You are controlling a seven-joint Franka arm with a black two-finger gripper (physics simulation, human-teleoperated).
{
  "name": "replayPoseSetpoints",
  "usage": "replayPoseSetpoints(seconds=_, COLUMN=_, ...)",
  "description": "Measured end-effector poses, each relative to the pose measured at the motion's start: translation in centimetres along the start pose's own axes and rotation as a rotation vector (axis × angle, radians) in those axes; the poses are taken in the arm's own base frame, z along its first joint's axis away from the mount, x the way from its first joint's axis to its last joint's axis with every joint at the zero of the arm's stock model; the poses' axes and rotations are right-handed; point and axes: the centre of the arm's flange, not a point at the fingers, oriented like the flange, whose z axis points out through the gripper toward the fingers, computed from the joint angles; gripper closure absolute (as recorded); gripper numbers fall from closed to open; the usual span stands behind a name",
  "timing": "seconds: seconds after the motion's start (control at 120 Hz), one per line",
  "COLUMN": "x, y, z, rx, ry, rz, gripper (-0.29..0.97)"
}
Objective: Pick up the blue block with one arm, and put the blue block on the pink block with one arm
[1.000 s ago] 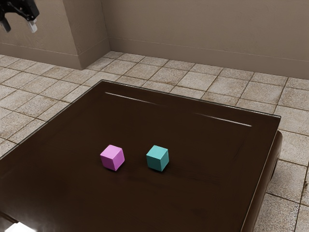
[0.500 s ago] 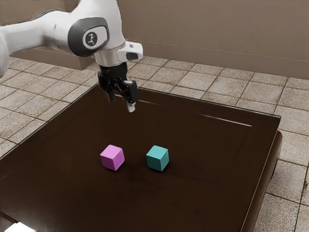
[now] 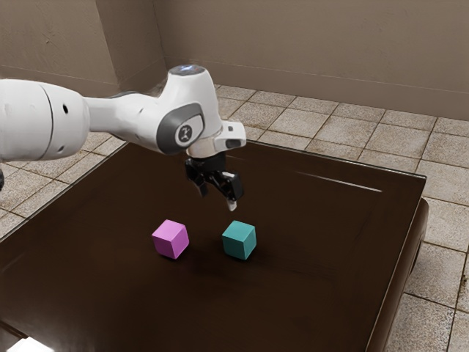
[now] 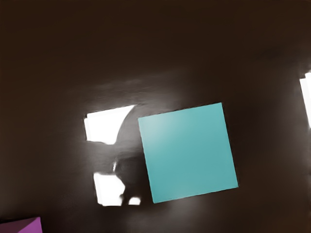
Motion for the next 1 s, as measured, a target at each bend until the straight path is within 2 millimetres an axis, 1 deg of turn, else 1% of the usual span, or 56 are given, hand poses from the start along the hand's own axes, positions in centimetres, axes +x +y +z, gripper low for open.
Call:
replayPoseSetpoints(seconds=0.083, x=0.3, y=1.9, z=1.5, rx=-0.013, ry=0.002, rz=0.016, gripper=0.02)
replayPoseSetpoints(seconds=0.133, x=0.5, y=2.5, z=2.2, rx=-0.018, ry=0.002, rz=0.02, gripper=0.02)
replayPoseSetpoints(seconds=0.258, x=1.1, y=3.0, z=4.8, rx=-0.018, ry=-0.015, rz=0.02, gripper=0.02)
replayPoseSetpoints(seconds=0.308, x=1.4, y=3.3, z=5.5, rx=-0.018, ry=-0.018, rz=0.021, gripper=0.02)
replayPoseSetpoints(seconds=0.442, x=1.5, y=2.9, z=7.9, rx=-0.021, ry=-0.034, rz=0.007, gripper=0.02)
replayPoseSetpoints(seconds=0.592, x=2.0, y=1.9, z=9.1, rx=-0.018, ry=-0.027, rz=-0.009, gripper=0.02)
replayPoseSetpoints(seconds=0.758, x=2.6, y=1.9, z=9.8, rx=-0.015, ry=-0.018, rz=-0.007, gripper=0.02)
replayPoseSetpoints(seconds=1.0, x=2.6, y=2.3, z=12.0, rx=-0.015, ry=-0.041, rz=-0.008, gripper=0.02)
